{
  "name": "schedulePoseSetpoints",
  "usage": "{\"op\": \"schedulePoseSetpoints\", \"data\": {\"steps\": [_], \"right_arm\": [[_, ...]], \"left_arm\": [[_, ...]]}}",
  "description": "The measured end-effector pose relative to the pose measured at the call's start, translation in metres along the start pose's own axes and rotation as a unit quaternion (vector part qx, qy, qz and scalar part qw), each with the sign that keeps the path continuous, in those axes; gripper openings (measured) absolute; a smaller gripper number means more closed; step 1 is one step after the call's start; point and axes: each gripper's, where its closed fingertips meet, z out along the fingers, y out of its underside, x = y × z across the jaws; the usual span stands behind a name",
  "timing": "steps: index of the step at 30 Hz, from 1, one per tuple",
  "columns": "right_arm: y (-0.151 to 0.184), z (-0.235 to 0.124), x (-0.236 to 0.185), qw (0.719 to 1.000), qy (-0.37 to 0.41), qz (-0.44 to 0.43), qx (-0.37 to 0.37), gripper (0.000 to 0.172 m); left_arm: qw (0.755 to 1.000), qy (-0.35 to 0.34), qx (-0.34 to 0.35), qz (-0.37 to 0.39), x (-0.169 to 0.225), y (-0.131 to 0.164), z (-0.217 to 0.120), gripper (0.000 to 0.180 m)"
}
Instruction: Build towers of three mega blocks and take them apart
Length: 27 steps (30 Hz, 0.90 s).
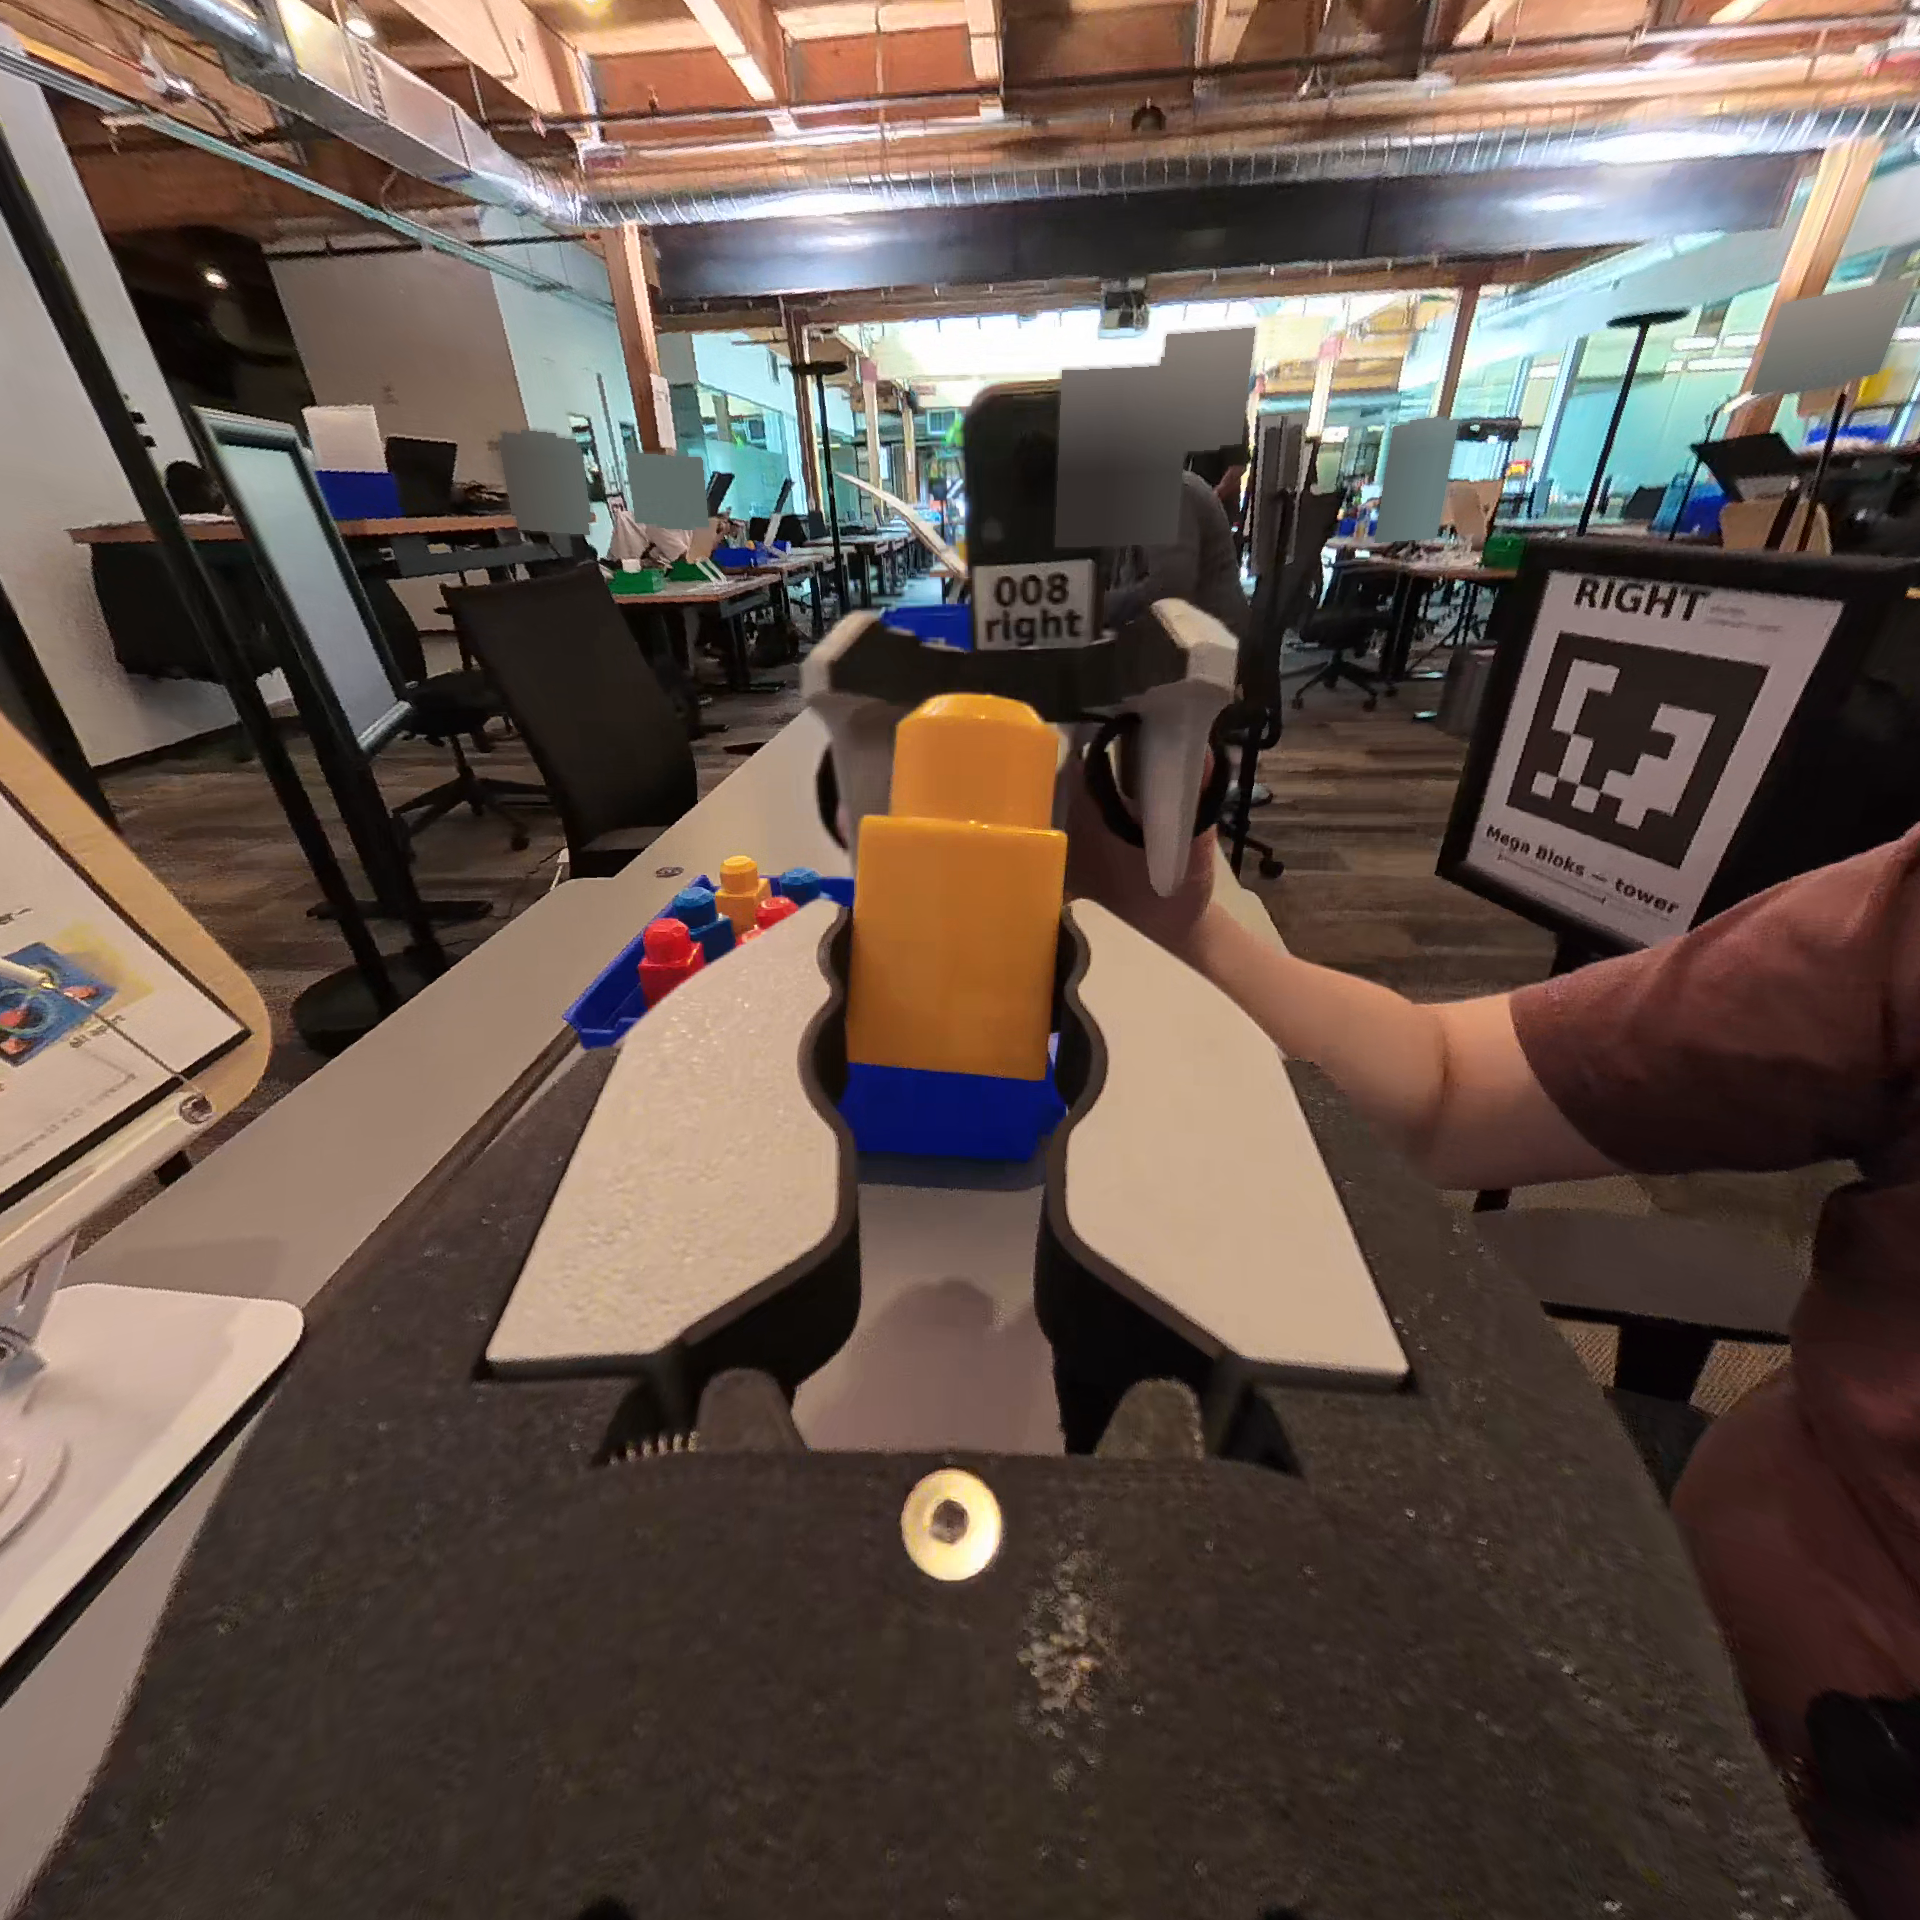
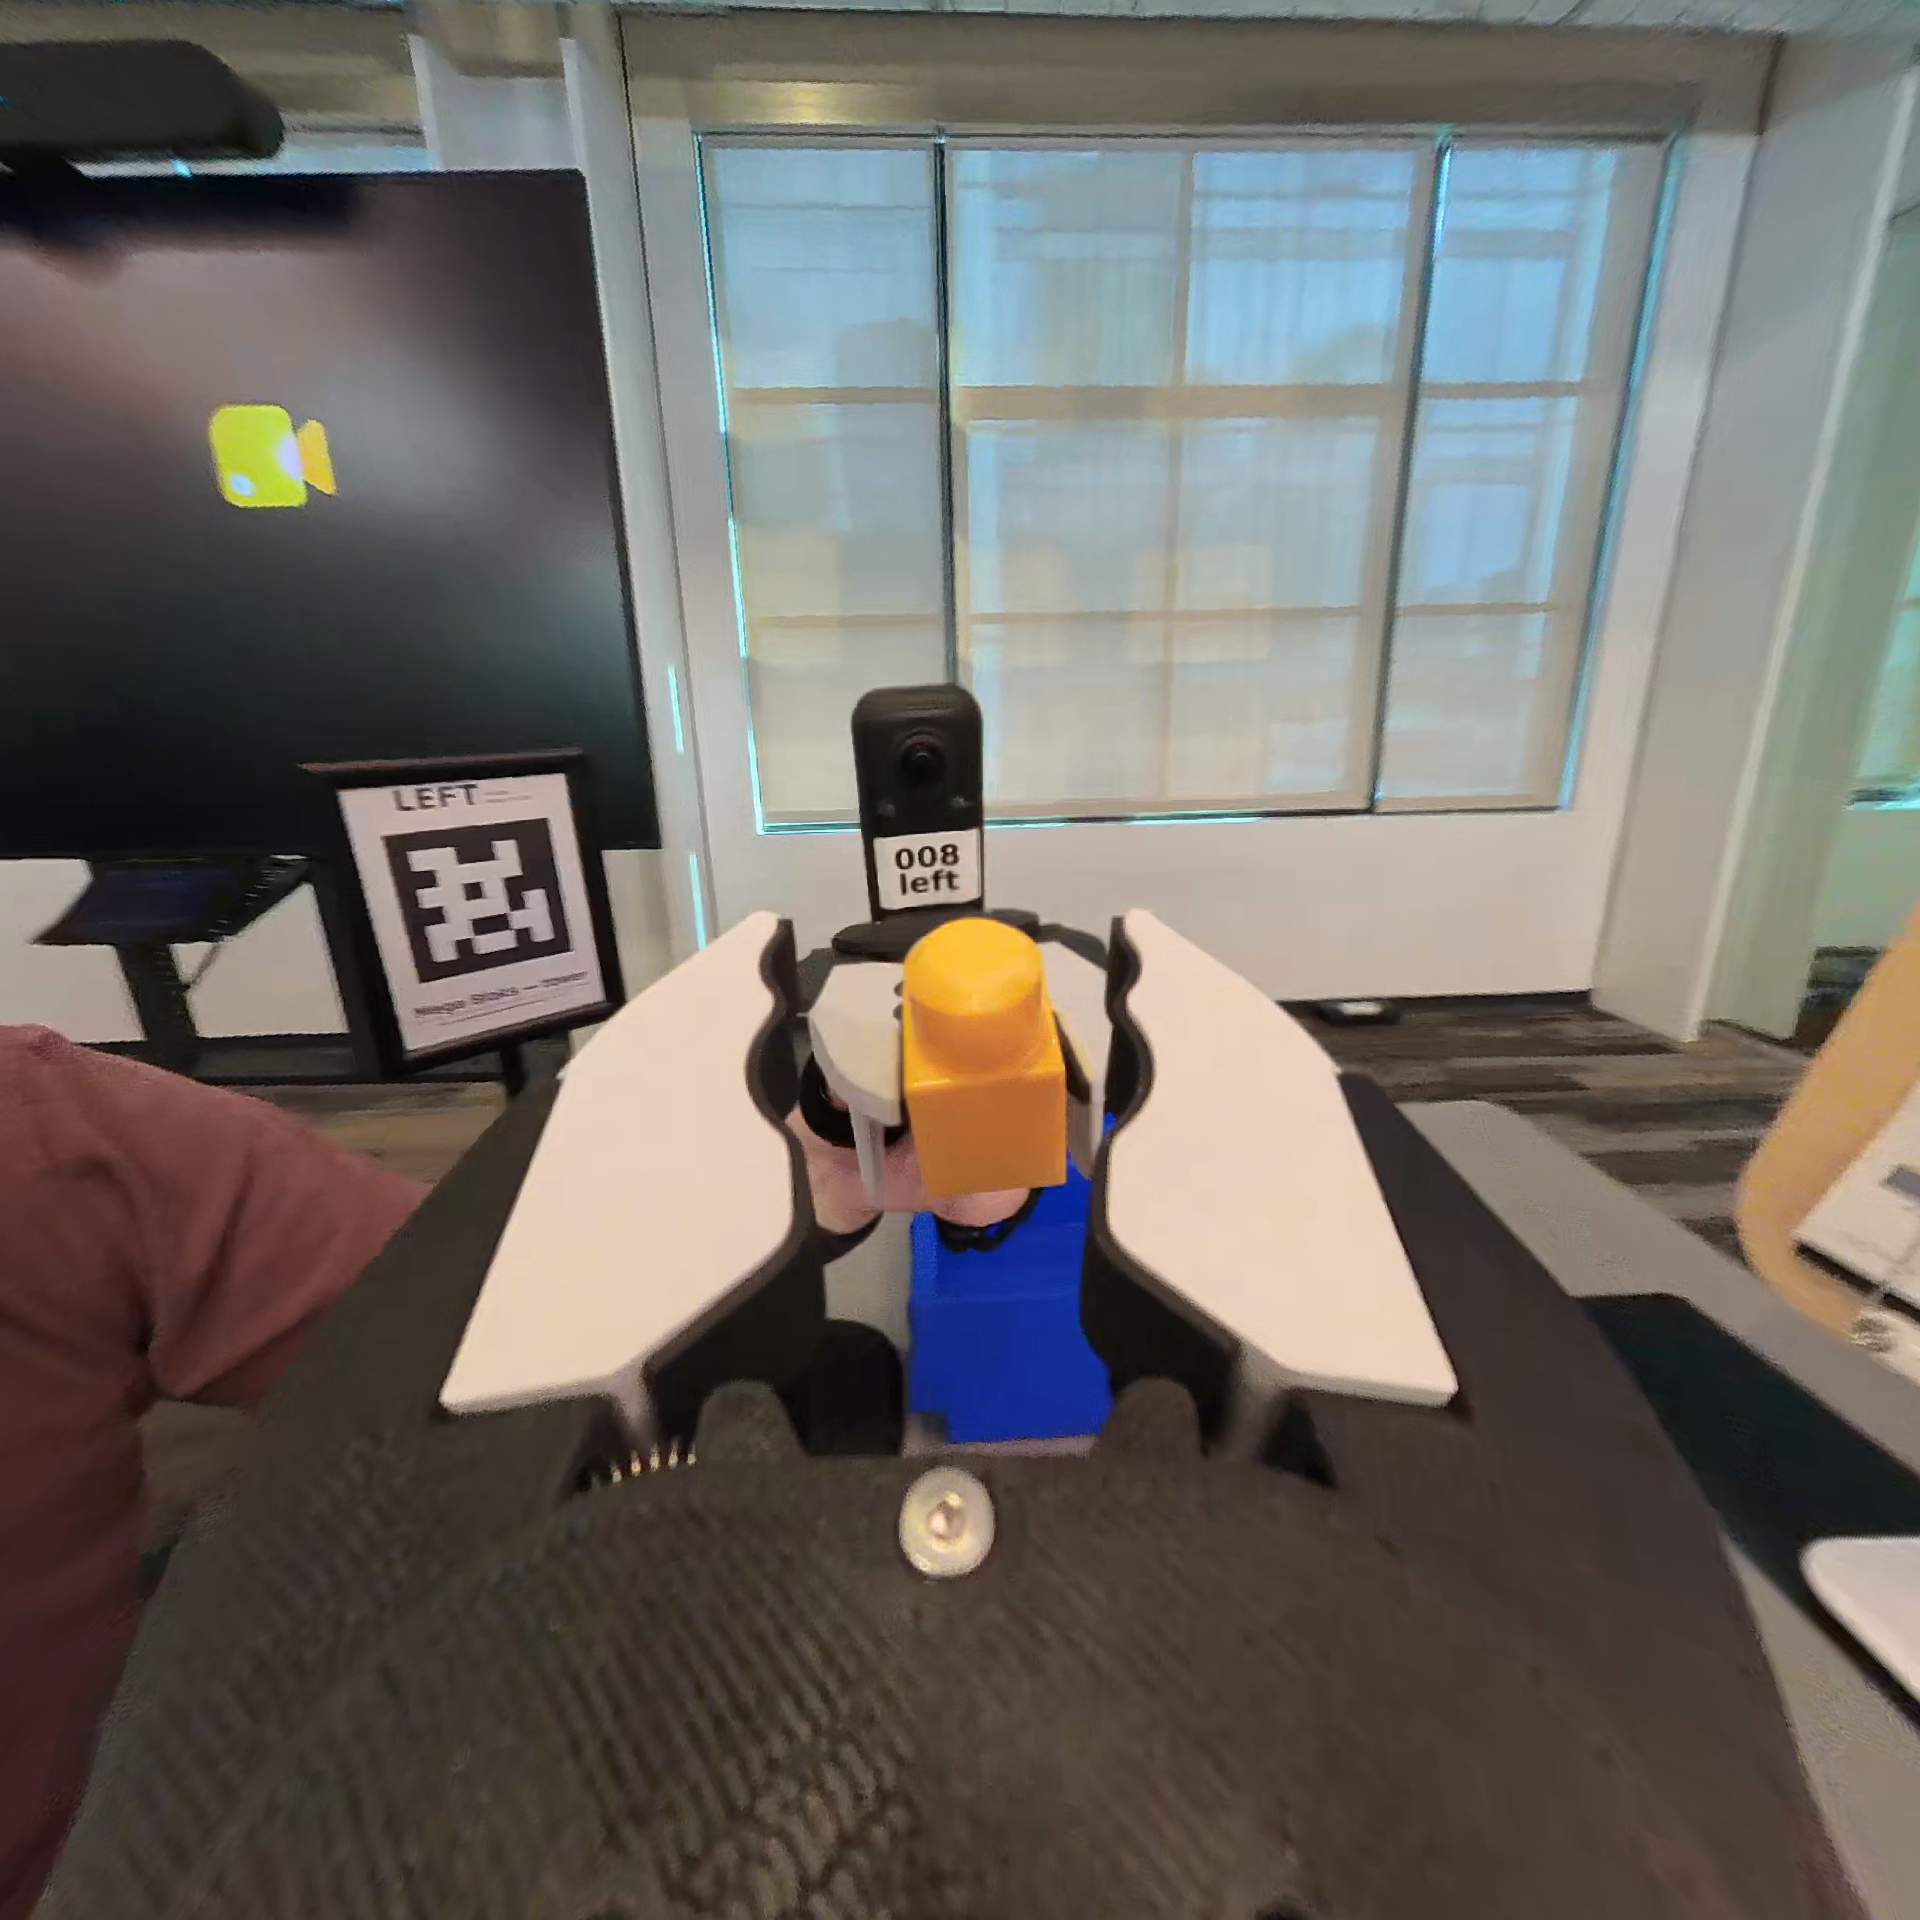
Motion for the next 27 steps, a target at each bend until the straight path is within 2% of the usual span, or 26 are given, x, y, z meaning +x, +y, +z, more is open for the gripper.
{"op": "schedulePoseSetpoints", "data": {"steps": [3,5,12,20,27], "right_arm": [[0.017,0.001,0.011,1.000,0.005,0.024,-0.012,0.052],[0.021,-0.003,0.005,0.998,-0.038,0.044,-0.007,0.030],[0.036,-0.010,0.007,0.998,-0.024,0.002,-0.053,0.029],[0.046,-0.011,0.003,0.995,-0.025,-0.016,-0.096,0.029],[0.047,-0.010,0.003,0.995,-0.030,-0.014,-0.089,0.029]], "left_arm": [[1.000,0.009,-0.005,-0.001,0.005,0.003,0.007,0.037],[1.000,-0.005,-0.010,0.004,0.000,0.007,0.009,0.036],[0.998,-0.005,-0.059,-0.006,0.000,0.034,0.021,0.038],[0.994,-0.004,-0.105,0.005,0.004,0.050,0.026,0.044],[0.995,0.000,-0.097,0.004,0.005,0.049,0.028,0.040]]}}
